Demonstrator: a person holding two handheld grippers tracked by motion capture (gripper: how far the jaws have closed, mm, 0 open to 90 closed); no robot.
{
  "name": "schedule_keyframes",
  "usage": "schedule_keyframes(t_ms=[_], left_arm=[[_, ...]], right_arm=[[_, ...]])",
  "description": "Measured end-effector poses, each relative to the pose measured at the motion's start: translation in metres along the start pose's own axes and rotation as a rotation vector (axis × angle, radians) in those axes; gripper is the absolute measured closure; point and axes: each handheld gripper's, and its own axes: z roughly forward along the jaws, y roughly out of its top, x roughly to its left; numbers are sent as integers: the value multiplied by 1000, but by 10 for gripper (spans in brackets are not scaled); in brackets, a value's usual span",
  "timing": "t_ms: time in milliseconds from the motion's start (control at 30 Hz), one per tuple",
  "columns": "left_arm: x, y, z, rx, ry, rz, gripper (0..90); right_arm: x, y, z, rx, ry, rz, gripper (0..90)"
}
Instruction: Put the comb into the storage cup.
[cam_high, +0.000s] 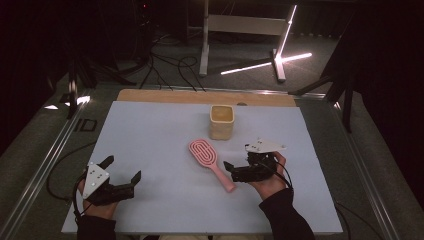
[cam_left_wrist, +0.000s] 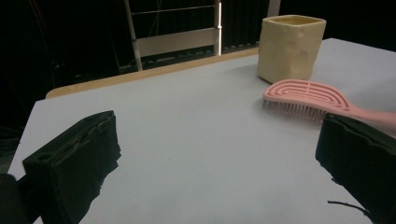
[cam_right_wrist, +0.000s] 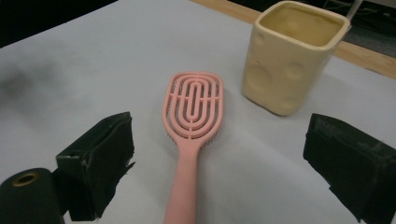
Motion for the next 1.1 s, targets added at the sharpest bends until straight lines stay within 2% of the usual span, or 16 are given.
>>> schedule_keyframes(t_ms=[533,1100], left_arm=[[0,0,0,0,-1,-2,0],[0,-1,1,7,-4,1,1]], right_arm=[[8,8,24,89,12,-54,85],[13,15,46,160,18,-62,85]])
